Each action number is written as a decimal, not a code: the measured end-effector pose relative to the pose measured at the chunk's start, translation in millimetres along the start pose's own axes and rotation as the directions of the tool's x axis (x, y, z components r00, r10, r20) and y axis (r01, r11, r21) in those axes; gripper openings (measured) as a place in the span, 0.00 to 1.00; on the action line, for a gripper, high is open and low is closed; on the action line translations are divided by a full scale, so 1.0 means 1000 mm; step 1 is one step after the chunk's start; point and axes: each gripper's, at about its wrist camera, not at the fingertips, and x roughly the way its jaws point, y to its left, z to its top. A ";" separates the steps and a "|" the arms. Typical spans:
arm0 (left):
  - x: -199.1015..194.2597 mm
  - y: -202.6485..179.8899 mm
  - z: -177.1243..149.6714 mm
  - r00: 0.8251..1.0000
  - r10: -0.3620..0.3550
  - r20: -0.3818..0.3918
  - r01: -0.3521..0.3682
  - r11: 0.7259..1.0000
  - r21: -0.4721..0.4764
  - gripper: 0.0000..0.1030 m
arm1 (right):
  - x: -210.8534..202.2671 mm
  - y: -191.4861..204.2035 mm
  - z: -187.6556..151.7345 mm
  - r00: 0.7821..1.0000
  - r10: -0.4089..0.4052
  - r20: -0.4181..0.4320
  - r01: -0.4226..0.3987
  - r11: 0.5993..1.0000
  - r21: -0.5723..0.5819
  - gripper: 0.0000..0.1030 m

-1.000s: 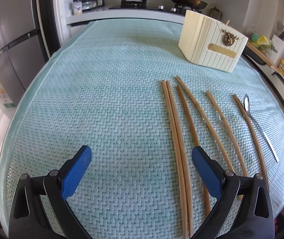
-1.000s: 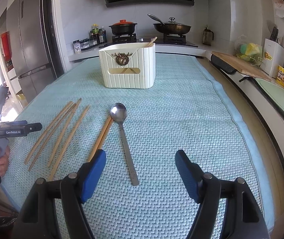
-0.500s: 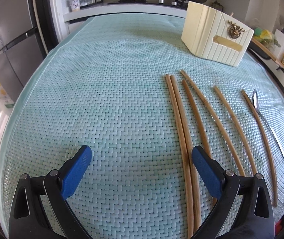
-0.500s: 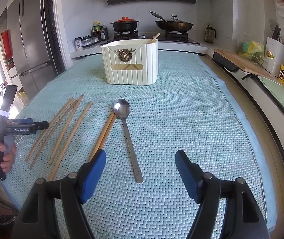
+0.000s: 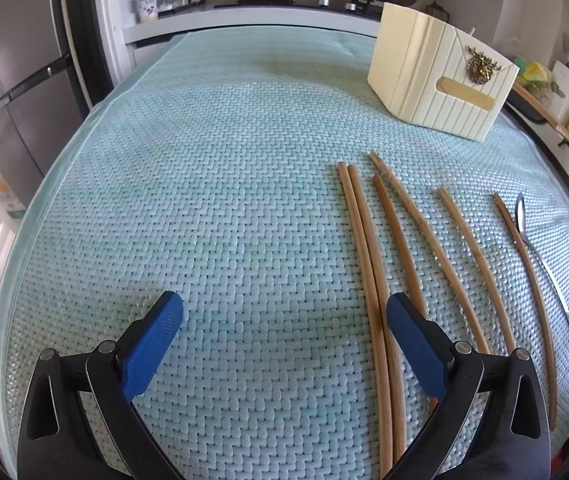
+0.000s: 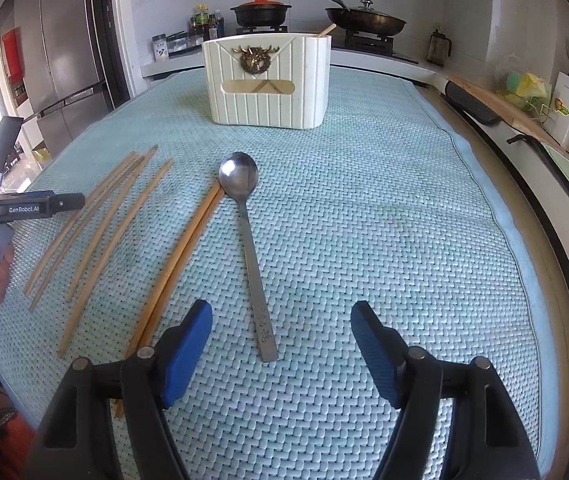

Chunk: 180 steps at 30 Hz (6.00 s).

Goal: Organize utensils
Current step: 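Grasp another wooden chopstick with the left tool while the right tool grasps the second steel spoon, then carry the chopstick with the left tool while the right tool carries the spoon over the holder, then open the left tool to drop the chopstick while the right tool drops the spoon into the holder, then move both open tools back over the remaining chopsticks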

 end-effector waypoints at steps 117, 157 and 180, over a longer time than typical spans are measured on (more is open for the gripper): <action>-0.178 -0.062 0.182 0.867 -0.334 0.369 0.307 0.942 0.133 0.03 | -0.117 -0.013 0.234 0.902 0.186 0.389 -0.181 0.982 -0.049 0.35; -0.020 -0.100 0.271 0.949 -0.237 0.209 0.232 0.971 0.050 0.61 | 0.067 -0.085 0.326 0.981 0.116 0.154 -0.145 0.971 0.189 0.49; -0.132 -0.053 -0.007 0.977 -0.109 0.184 0.099 0.993 0.062 0.90 | -0.077 0.006 0.093 0.974 -0.099 0.205 0.098 0.995 0.015 0.53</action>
